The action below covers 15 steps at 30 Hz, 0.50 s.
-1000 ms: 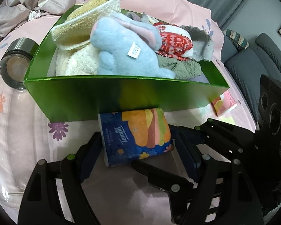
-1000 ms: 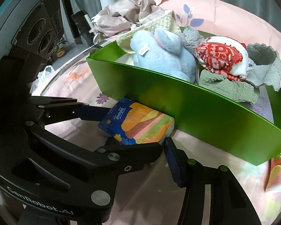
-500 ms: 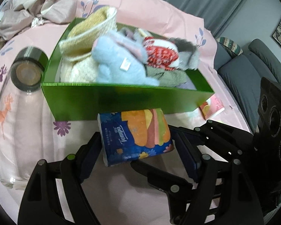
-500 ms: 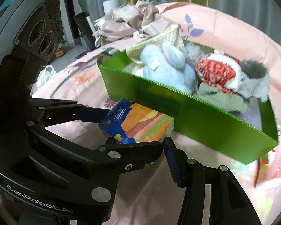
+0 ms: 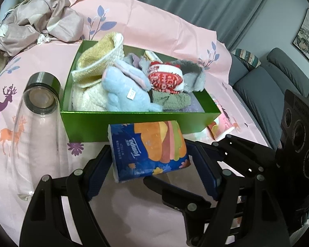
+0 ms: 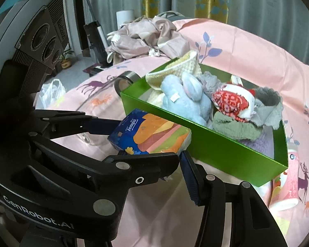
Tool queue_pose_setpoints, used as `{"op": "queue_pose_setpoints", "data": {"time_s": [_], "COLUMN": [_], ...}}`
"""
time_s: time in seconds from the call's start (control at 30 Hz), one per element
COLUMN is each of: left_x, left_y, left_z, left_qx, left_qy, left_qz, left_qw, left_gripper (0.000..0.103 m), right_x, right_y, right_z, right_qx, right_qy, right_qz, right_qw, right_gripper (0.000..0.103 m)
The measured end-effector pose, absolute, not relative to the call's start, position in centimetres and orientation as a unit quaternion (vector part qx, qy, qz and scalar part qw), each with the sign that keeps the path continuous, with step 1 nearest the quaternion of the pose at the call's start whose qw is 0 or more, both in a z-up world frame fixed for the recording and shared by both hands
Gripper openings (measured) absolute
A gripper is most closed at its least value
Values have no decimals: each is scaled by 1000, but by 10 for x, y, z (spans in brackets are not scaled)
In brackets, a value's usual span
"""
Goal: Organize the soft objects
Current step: 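Lift the tissue pack and carry it over the green box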
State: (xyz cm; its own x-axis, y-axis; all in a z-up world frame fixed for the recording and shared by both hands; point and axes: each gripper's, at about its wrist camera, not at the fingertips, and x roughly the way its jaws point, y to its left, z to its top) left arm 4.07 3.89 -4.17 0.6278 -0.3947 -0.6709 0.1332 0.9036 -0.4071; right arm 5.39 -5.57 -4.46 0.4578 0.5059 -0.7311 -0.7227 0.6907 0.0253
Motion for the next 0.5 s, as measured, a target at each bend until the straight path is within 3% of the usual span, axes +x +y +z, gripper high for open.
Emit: {"op": "queue_pose_setpoints", "data": {"time_s": [0.5], "left_x": [31], "left_y": [34], "left_z": [-19], "left_qx": [-155], "left_qy": [388], "left_qz": [-148], "left_qw": [896], "left_gripper": [77], "right_x": [44], "right_y": [-58], "right_z": [-23], "right_qx": [-140], "right_qy": [342], "right_qz": [368], "right_qw": [853], "right_gripper": [55]}}
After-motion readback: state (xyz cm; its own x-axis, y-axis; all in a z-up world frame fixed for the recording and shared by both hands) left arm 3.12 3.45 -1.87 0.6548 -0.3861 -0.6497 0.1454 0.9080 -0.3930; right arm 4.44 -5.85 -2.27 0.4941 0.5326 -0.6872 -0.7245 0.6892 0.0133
